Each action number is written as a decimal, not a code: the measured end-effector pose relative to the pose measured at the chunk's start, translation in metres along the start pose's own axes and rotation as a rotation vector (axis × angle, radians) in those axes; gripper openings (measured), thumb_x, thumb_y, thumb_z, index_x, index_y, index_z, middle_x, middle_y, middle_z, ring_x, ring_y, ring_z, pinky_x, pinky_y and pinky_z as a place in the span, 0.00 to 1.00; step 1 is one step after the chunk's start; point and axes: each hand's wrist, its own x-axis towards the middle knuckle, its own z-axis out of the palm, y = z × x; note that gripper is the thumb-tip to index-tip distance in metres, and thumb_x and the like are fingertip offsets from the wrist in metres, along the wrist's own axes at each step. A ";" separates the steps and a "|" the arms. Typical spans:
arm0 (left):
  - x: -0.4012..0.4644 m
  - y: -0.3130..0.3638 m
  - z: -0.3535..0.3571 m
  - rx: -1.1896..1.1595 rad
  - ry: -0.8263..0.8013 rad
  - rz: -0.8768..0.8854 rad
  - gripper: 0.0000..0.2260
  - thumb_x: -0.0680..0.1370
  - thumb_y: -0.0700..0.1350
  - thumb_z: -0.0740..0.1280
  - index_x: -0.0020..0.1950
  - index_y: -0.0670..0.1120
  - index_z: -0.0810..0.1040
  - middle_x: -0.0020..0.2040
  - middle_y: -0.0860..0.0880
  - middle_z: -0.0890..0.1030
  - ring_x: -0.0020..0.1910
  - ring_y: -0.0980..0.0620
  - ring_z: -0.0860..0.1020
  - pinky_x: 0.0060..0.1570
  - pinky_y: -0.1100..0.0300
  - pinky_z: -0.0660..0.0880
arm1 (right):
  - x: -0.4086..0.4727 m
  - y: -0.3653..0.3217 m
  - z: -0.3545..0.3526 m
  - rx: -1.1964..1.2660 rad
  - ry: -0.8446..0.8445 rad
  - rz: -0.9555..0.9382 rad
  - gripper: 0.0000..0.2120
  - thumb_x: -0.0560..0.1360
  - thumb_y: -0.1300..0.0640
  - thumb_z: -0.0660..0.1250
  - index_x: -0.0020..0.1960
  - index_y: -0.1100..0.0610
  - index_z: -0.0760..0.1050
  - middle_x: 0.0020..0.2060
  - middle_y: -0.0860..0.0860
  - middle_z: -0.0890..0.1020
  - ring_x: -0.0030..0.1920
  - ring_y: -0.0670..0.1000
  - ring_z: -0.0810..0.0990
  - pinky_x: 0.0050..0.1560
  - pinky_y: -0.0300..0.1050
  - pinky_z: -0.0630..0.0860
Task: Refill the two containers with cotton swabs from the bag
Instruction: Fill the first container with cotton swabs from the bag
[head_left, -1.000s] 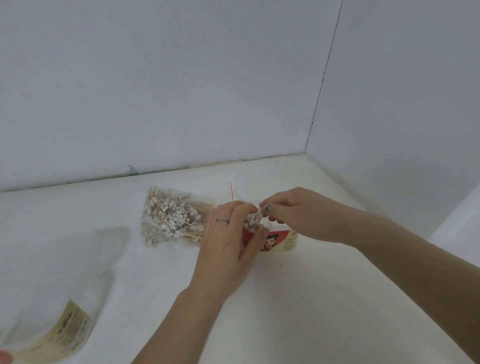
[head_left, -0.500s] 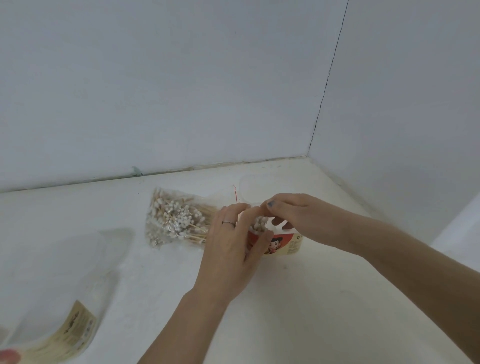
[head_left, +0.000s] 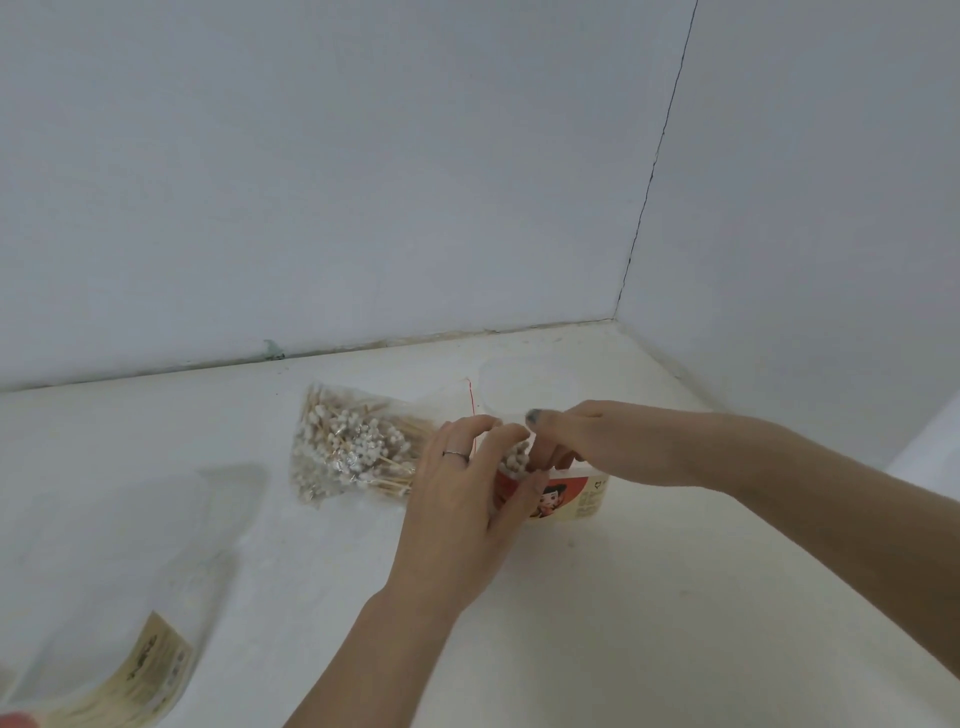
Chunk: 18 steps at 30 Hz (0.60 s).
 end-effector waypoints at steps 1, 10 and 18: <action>0.000 0.000 0.000 0.003 0.002 -0.002 0.15 0.80 0.55 0.64 0.64 0.52 0.76 0.62 0.53 0.74 0.62 0.49 0.73 0.60 0.52 0.71 | -0.001 0.001 -0.001 0.012 0.006 -0.002 0.28 0.84 0.40 0.47 0.51 0.48 0.84 0.54 0.43 0.84 0.60 0.46 0.79 0.70 0.50 0.68; -0.002 -0.002 0.003 0.002 0.022 0.014 0.13 0.80 0.56 0.64 0.60 0.51 0.78 0.63 0.51 0.74 0.63 0.47 0.72 0.62 0.52 0.70 | -0.003 -0.001 -0.005 0.001 0.038 -0.037 0.26 0.84 0.41 0.50 0.48 0.49 0.86 0.48 0.43 0.86 0.54 0.46 0.81 0.67 0.51 0.72; -0.001 -0.002 0.002 -0.002 0.029 0.003 0.15 0.80 0.59 0.64 0.61 0.52 0.76 0.62 0.52 0.74 0.62 0.49 0.72 0.62 0.56 0.70 | -0.002 -0.003 -0.001 -0.076 0.073 -0.055 0.24 0.83 0.39 0.50 0.50 0.49 0.82 0.49 0.46 0.85 0.53 0.49 0.81 0.62 0.50 0.74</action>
